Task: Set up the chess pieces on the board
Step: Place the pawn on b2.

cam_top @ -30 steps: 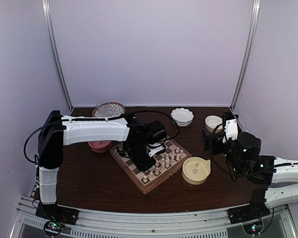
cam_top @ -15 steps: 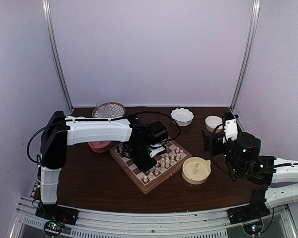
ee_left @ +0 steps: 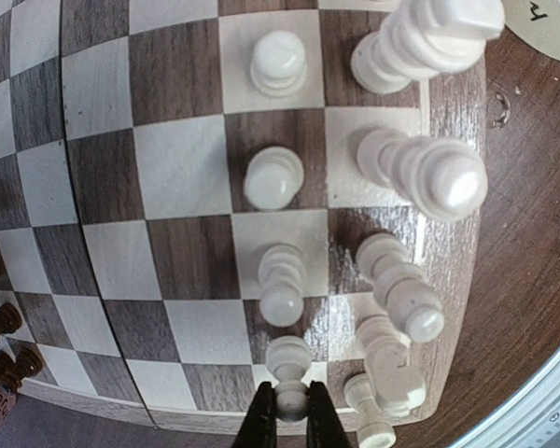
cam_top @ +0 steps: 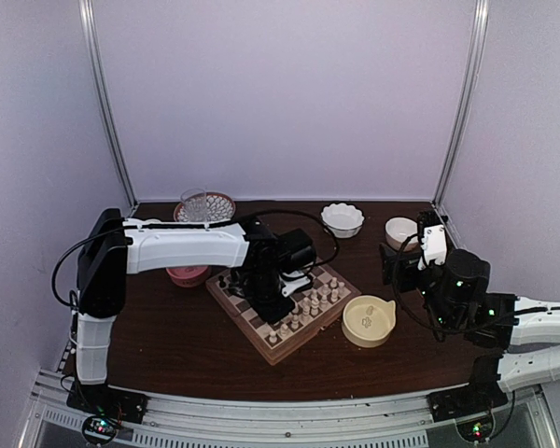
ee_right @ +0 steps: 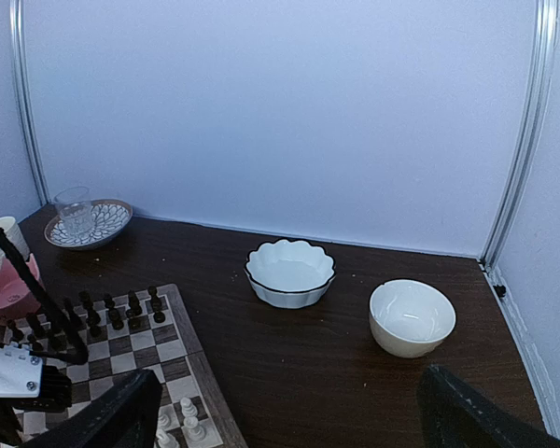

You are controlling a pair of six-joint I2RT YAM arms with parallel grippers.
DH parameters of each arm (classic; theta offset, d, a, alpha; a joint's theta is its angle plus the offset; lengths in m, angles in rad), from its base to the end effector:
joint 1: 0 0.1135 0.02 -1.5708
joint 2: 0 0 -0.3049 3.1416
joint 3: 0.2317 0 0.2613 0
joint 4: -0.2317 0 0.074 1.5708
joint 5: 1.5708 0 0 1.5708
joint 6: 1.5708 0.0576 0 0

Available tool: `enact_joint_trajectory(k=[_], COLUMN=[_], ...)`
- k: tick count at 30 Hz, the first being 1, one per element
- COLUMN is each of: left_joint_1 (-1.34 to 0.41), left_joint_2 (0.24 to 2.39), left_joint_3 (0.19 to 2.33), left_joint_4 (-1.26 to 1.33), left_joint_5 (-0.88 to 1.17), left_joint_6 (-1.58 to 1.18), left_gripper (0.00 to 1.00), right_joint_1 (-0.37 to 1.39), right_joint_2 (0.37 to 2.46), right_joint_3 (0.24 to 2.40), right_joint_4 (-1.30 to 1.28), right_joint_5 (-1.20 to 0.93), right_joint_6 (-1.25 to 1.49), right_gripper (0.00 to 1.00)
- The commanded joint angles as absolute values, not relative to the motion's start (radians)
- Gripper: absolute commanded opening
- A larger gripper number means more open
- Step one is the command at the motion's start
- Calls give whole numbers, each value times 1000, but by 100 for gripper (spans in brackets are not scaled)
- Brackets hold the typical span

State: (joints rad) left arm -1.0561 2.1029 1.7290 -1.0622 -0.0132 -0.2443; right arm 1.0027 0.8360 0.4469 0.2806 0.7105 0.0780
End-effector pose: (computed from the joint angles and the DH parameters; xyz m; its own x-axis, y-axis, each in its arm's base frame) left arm 0.2227 -0.3922 0.2088 -0.6836 0.7175 -0.1335 0.7257 0.6877 -0.0198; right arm 0.1342 0.1405 0.2860 -0.0807 -0.0166 -0.9966 -0.2847 0.9586 0.0071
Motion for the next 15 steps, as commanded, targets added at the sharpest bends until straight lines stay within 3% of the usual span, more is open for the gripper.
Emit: enact_joint_trajectory(k=[1,7,15], left_joint_1=[-1051,-1051,-1051], left_joint_2=[2128,2136,2137], left_joint_3=[1758,1759,1762], left_joint_4=[-1074,-1075,-1075], left_joint_5=[0,-1,-8], left_joint_6=[-233,-236,-238], left_gripper=[4,6,18], right_joint_1=[999,999,999], right_joint_2=[835,834,836], right_joint_3=[435,434,435], right_joint_4=[281,281,279], right_joint_5=[699,697,696], right_joint_6=[84,84,83], right_gripper=[99,99,99])
